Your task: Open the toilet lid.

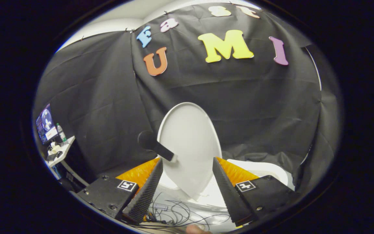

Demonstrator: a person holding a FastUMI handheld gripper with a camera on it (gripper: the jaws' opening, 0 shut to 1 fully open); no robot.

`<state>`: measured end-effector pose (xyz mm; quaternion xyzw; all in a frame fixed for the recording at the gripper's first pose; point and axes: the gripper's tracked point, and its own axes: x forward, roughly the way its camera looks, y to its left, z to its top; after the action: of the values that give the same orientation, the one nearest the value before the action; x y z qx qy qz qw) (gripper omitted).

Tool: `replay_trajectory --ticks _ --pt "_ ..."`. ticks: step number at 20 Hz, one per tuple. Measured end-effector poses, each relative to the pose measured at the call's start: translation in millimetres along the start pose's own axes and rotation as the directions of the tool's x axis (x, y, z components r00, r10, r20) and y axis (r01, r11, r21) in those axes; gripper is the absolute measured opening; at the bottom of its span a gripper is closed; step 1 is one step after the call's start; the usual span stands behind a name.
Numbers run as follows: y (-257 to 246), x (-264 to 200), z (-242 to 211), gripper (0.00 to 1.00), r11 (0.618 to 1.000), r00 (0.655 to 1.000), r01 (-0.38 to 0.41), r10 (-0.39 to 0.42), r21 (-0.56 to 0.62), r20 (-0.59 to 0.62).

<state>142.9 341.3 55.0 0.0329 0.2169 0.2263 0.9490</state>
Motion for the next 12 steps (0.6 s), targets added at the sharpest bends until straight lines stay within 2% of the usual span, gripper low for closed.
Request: replay_trajectory --ticks 7,12 --pt "-41 -44 7 0.96 0.999 0.992 0.043 -0.041 -0.013 0.122" --pt "-73 -79 10 0.96 0.991 0.967 0.118 -0.099 -0.066 0.237"
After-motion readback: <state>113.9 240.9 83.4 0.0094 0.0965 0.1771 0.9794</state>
